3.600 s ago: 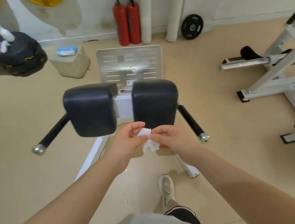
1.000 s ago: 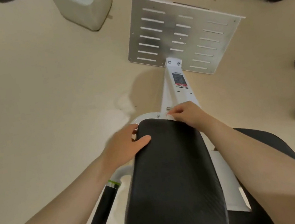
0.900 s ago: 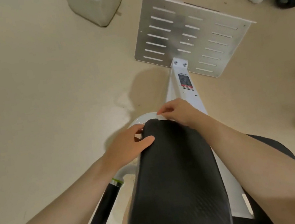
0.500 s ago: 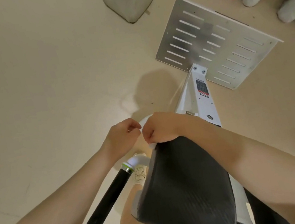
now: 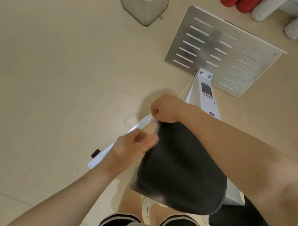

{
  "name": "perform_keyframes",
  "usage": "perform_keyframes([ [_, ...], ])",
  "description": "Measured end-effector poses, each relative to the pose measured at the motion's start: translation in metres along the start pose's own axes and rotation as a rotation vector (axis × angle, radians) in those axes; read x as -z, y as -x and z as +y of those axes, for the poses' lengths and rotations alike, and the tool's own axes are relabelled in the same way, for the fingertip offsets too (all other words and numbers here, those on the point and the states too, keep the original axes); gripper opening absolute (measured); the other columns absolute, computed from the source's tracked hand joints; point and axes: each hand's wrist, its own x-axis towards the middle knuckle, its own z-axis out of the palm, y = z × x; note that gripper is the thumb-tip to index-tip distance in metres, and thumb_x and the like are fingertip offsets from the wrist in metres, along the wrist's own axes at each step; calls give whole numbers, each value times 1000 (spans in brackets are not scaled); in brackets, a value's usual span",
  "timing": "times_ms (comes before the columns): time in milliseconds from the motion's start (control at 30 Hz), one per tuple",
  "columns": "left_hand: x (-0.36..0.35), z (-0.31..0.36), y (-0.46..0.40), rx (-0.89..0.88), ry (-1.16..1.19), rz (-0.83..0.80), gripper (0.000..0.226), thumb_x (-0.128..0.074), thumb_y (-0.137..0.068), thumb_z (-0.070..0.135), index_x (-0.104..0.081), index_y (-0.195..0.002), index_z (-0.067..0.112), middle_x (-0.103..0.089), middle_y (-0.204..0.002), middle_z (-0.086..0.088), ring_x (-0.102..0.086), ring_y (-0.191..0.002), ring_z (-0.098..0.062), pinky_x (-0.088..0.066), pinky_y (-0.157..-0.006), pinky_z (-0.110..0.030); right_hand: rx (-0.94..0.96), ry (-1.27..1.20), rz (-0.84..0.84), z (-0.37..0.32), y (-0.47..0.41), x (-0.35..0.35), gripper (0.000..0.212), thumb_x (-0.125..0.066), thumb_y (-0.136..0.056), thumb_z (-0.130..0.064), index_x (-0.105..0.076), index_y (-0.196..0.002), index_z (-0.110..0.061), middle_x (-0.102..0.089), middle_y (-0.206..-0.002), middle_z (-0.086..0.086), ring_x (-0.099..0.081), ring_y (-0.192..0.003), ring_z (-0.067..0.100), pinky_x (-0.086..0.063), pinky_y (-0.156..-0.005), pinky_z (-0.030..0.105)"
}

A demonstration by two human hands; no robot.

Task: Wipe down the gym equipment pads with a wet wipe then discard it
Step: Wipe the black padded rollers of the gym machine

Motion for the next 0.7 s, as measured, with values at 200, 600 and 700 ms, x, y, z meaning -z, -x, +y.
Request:
perform_keyframes([
  [200,-23,-43,59,-156,-108,58,56,-75,-74,31,-46,-122,25,-52,-109,18,-54,-102,-3,-46,-79,-10,155,16,-77,-63,56,-3,17,-46,-89,-11,-61,-88,-20,-55,-90,-3,-48,-86,14,-34,-73,24],
  [600,-62,-116,108,-101,360,530,41,-44,-87,-5,-49,-122,15,-52,-124,6,-49,-116,-8,-41,-95,-19,35,552,316,-156,111,-100,20,-44,-92,-4,-56,-107,-8,-58,-110,7,-49,-108,23,-38,-85,28],
  [700,-39,-132,130,-141,329,541,30,-43,-89,-2,-56,-108,18,-56,-109,12,-56,-96,1,-41,-73,-2,50,645,284,-165,104,-144,22,-42,-94,-5,-55,-111,-8,-58,-112,7,-50,-110,23,-36,-93,29],
])
